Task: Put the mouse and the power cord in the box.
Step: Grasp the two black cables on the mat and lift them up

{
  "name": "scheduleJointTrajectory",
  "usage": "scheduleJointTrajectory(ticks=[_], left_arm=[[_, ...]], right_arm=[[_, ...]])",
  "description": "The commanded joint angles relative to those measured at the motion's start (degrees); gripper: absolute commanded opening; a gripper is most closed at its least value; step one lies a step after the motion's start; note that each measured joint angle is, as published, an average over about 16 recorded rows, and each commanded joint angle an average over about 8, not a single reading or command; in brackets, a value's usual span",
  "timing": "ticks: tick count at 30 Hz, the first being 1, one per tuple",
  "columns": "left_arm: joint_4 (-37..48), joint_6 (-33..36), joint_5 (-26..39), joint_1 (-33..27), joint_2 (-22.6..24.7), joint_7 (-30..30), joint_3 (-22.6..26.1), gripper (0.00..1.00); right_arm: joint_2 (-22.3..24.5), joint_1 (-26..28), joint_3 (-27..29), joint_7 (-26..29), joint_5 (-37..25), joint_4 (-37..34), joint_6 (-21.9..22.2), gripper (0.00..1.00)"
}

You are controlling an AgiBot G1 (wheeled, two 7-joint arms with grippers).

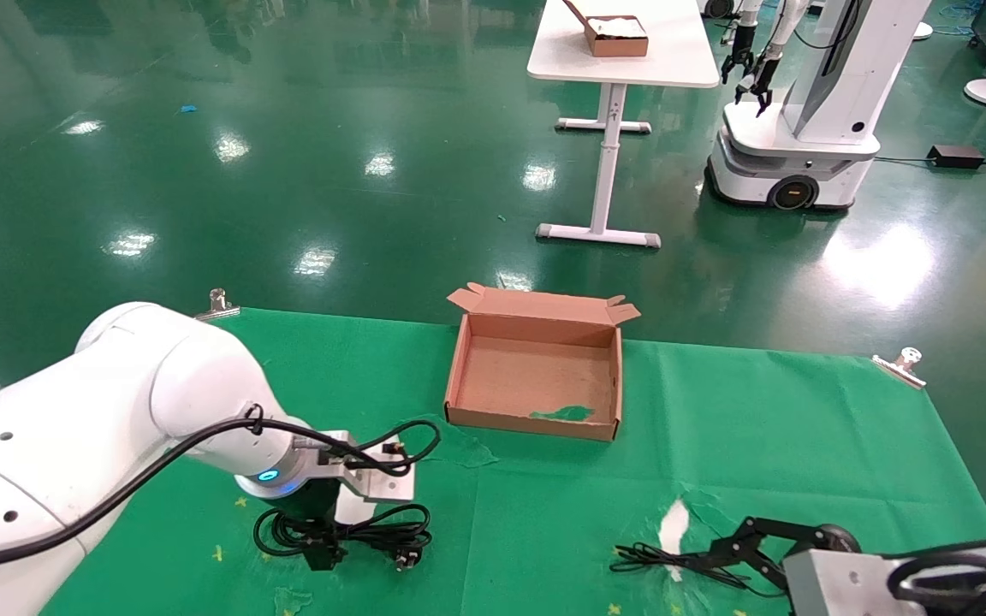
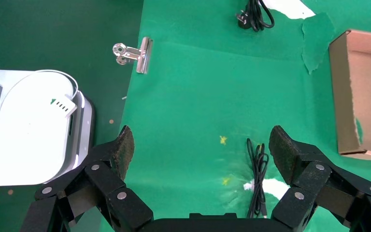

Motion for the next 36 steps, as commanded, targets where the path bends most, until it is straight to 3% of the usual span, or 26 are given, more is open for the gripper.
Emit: scheduleJointTrajectory(ticks=[1,9,14,26,36], left_arm=[[1.77,-0.61,-0.12,-0.14,0.15,0.56,0.32,1.0],[3.65,-1.2,-2.33,-0.92,0.24,0.57,0.73,1.0],[3.97,-1.43,-3.07,-1.17,0.25,0.6,1.45,1.0],[4.38,-2.0,-4.58,-1.58,0.23,0.48,3.14,1.0],[4.62,-2.42,-5.71,-1.89,0.2,0.35,4.44,1.0]], right_arm=[[0.07,-0.24,-0.18,-0.11,0.29,0.01,0.18,1.0],[-1.56,1.35,-4.83,1.5,-12.25,-0.55,1.15,1.0],[-4.17,2.64,-6.87,1.71,-18.52,-5.07,2.61,1.0],[-19.47,9.25,-10.4,-9.07,-28.54,-30.75,11.02,1.0],[-31.13,14.97,-10.84,-17.98,-29.1,-50.48,14.9,1.0]])
